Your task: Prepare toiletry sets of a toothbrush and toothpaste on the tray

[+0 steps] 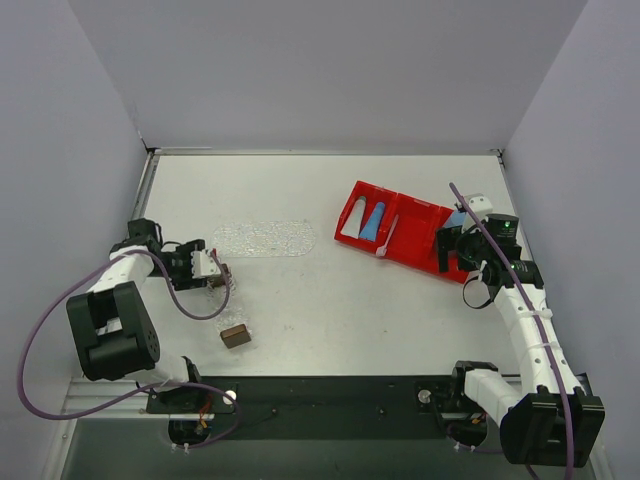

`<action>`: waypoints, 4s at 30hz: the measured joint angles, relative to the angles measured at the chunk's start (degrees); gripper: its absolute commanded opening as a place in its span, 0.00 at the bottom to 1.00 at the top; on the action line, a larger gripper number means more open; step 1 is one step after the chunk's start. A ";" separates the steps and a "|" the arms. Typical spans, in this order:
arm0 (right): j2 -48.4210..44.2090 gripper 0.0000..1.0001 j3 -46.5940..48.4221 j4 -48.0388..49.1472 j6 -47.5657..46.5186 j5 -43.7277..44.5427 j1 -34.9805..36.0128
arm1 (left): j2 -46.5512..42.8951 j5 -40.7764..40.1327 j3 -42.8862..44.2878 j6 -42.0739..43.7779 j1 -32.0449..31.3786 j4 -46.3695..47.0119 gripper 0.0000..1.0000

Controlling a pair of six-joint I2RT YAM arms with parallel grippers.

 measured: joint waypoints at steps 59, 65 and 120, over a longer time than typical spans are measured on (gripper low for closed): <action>0.76 1.00 0.66 -0.22 -0.04 0.00 0.00 | 3.61 -17.66 14.99 -29.16 -19.61 -11.10 0.84; 0.76 1.00 0.66 -0.22 -0.07 -0.02 0.00 | 3.72 -18.58 14.73 -31.10 -20.09 -10.84 0.80; 1.03 1.00 0.66 -0.63 -0.20 -0.50 0.00 | 8.85 -25.94 21.97 -68.04 -21.20 -7.45 0.00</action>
